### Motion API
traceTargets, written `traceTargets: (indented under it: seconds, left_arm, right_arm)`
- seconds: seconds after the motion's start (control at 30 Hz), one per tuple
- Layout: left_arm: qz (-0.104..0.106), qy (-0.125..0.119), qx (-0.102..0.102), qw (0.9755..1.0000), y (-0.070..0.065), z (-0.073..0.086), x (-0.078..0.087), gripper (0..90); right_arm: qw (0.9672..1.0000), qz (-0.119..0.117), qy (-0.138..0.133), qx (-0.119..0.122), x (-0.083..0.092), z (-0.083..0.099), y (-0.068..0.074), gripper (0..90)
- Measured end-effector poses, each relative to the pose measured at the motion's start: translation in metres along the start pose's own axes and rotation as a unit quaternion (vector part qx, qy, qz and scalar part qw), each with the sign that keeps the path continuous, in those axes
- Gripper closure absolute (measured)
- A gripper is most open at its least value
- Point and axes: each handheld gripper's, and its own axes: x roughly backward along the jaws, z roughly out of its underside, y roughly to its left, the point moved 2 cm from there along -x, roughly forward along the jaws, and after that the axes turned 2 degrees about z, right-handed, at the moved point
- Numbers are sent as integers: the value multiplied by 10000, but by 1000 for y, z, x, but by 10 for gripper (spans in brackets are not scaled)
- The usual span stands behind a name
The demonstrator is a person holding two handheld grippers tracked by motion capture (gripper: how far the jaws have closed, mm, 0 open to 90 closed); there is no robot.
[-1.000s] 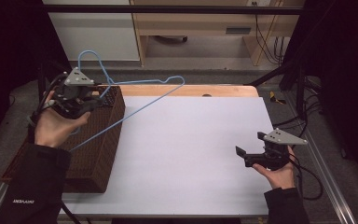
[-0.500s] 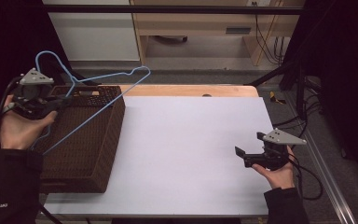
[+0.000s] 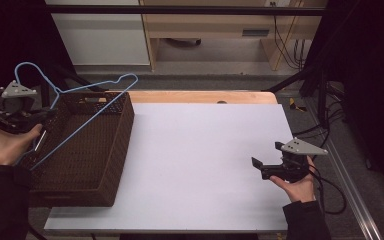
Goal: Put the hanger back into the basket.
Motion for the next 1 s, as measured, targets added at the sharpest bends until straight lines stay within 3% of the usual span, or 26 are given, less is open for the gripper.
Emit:
traceTargets:
  seconds: [0.33,0.6,0.83,1.0]
  left_arm:
    - [-147,156,101,9997,17,26,-12,872]
    - [-260,131,170,9994,28,45,-22,872]
    - [-317,90,122,9994,34,55,-32,872]
    - [-327,218,91,9992,35,62,-45,872]
  right_arm:
    - [10000,1,10,0,0,0,1,29]
    - [10000,3,45,24,-2,1,1,29]
    - [10000,-10,74,49,-3,1,2,29]
    - [10000,-7,76,35,-3,1,2,29]
